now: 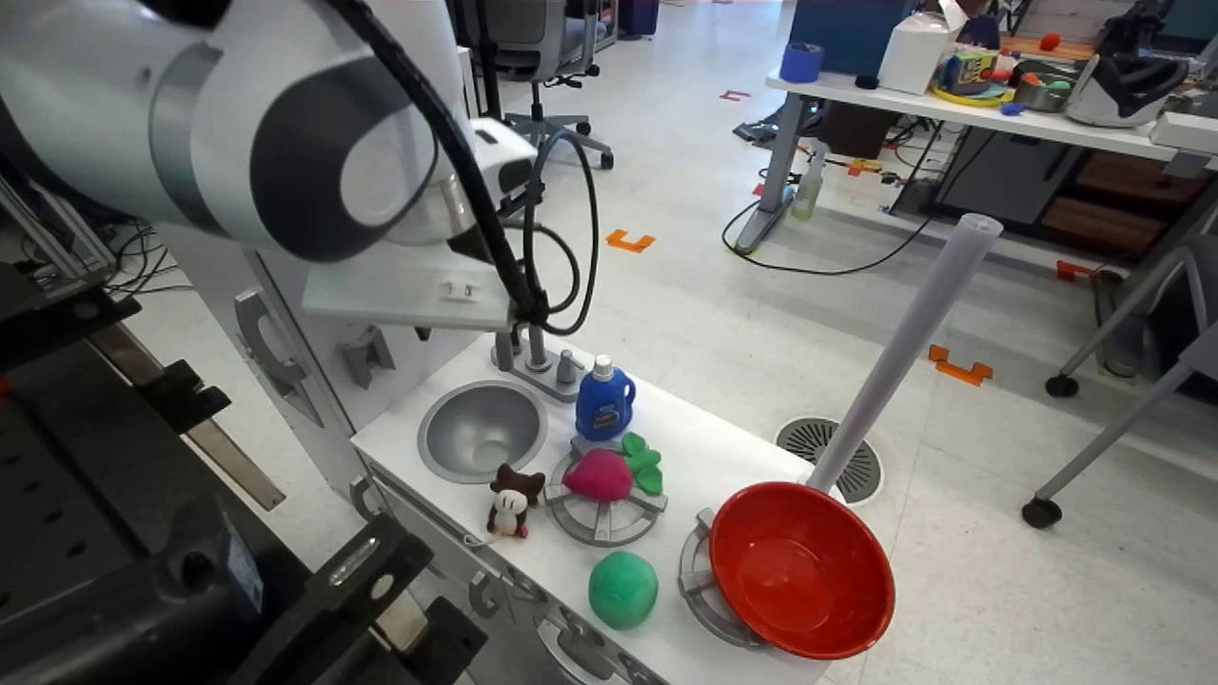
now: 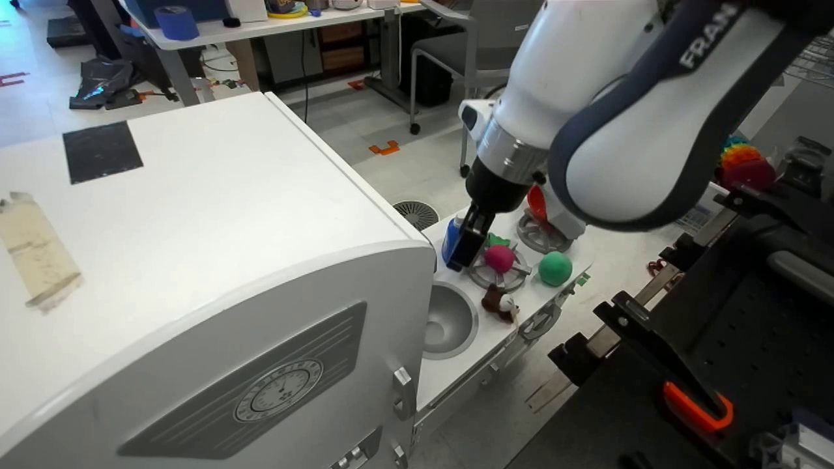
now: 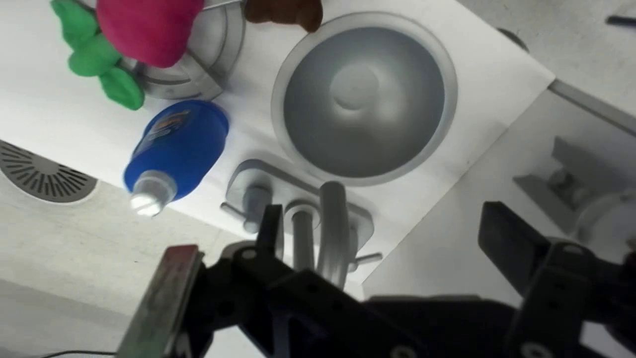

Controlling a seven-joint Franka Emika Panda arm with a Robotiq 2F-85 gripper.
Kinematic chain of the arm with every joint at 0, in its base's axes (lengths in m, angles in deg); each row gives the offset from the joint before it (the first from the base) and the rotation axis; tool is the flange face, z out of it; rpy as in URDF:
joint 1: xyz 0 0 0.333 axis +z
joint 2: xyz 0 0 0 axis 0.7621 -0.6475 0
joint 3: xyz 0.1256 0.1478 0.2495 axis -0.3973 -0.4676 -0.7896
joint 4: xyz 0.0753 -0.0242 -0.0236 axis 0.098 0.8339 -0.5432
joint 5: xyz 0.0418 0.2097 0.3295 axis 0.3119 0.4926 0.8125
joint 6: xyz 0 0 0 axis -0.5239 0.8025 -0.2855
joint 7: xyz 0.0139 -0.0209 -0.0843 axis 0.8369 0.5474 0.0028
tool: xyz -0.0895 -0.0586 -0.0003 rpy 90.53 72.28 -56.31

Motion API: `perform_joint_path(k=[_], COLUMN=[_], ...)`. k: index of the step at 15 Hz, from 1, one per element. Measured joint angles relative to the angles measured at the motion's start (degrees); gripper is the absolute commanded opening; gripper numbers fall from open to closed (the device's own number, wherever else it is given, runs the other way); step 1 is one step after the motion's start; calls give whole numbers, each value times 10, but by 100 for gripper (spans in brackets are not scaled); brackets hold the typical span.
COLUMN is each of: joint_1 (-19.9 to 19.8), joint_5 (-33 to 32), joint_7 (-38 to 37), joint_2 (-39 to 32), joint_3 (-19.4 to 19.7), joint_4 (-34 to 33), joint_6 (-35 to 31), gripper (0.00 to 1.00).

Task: Move the tap

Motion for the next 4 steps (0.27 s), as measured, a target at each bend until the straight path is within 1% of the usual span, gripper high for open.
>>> perform_joint_path(k=[2,4], joint_1=[0,0], joint_5=[37,53], joint_7=[-31,-45], joint_2=[52,93], joint_3=[1,2], joint_4=[9,15], joint_6=[39,75], gripper=[100,100])
